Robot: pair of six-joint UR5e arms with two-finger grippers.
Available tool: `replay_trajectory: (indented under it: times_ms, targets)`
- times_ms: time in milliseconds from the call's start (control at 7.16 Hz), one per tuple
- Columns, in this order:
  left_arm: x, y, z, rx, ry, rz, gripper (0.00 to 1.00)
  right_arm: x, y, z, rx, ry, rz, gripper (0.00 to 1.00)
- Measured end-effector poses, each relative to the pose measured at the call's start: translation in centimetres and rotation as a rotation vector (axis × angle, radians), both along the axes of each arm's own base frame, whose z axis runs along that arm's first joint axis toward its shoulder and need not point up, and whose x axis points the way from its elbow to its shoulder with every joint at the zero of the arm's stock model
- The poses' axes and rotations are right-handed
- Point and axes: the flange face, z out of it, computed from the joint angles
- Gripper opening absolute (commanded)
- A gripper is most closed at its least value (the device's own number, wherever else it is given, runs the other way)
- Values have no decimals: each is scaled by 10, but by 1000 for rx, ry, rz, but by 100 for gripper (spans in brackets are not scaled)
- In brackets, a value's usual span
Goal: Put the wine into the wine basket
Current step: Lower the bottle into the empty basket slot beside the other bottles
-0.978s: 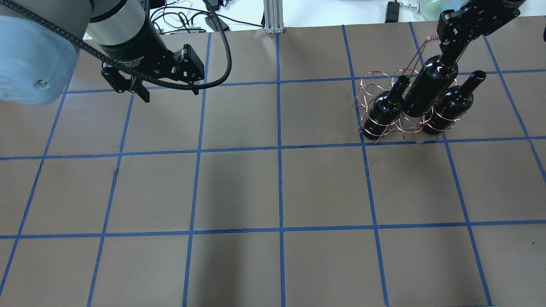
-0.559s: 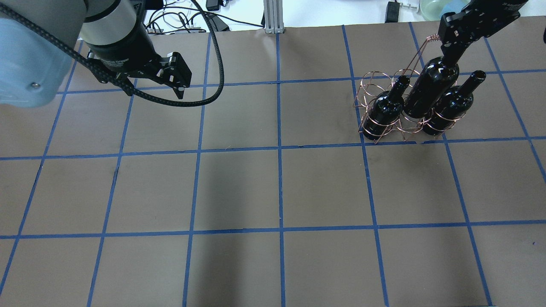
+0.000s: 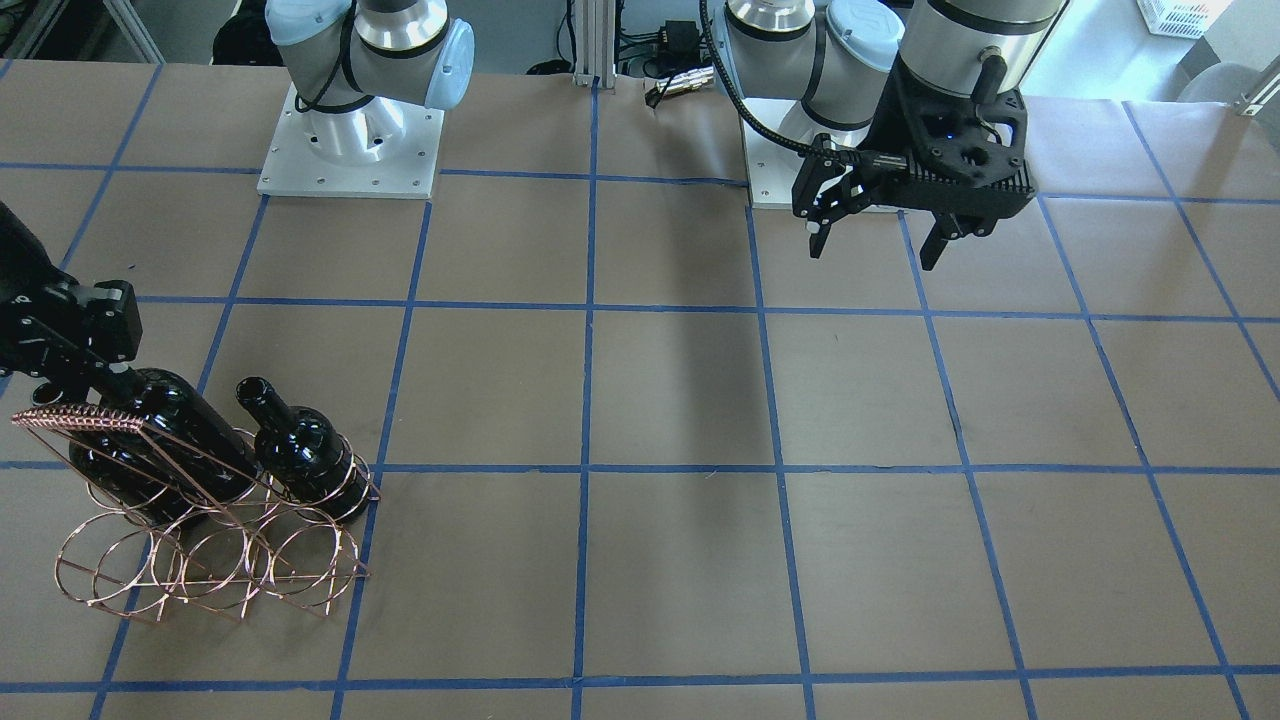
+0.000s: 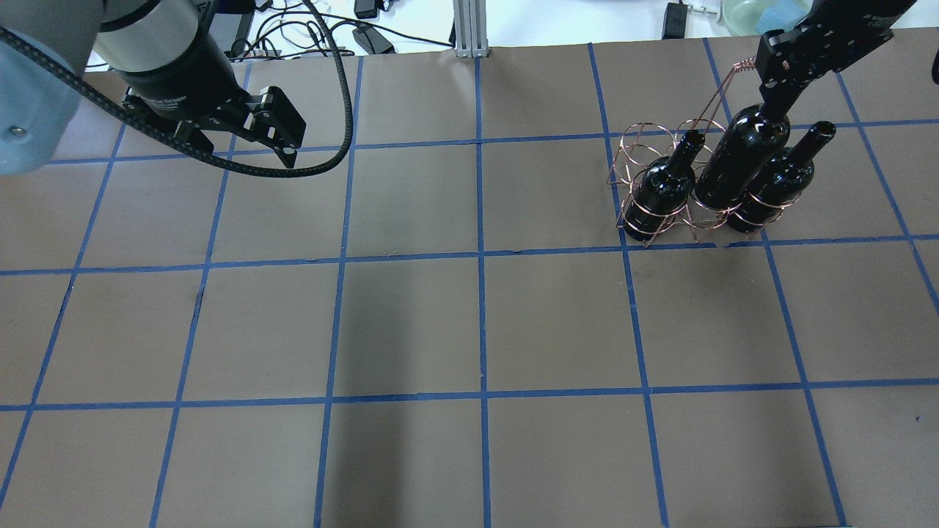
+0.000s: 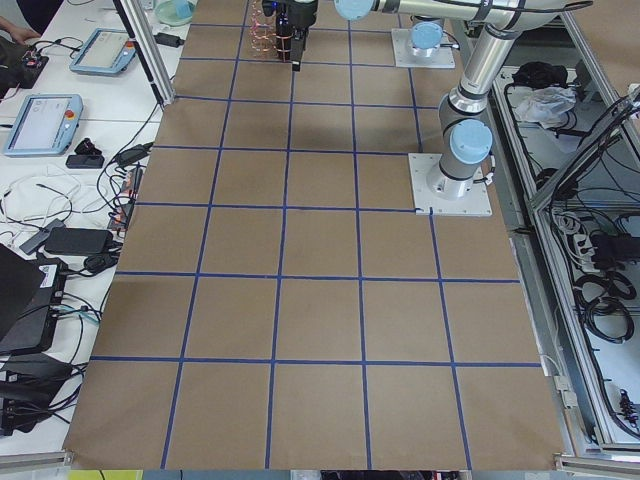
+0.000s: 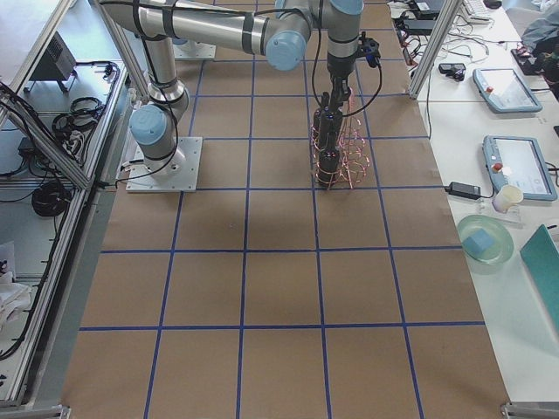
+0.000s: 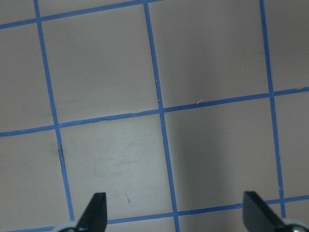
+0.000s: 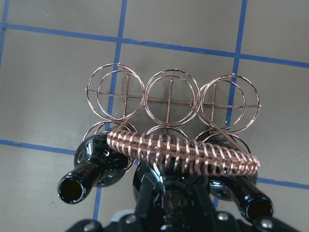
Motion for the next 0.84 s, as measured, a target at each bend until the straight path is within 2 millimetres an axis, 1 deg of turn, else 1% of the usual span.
replay_trajectory:
  times_ms: [279,559,698,838]
  targets:
    - [8,-1,-3,8,7,26,100,1,-4,-28,6,-8,2,0]
    - [9,1,-7,14,13,84,100,0,-14,-52,14,-13,5,0]
    - [9,1,-7,16,16,108,100,0,-20,-61,17,-14,7,6]
    - [9,1,-8,16,18,116,100,0,-24,-68,18,-14,9,59]
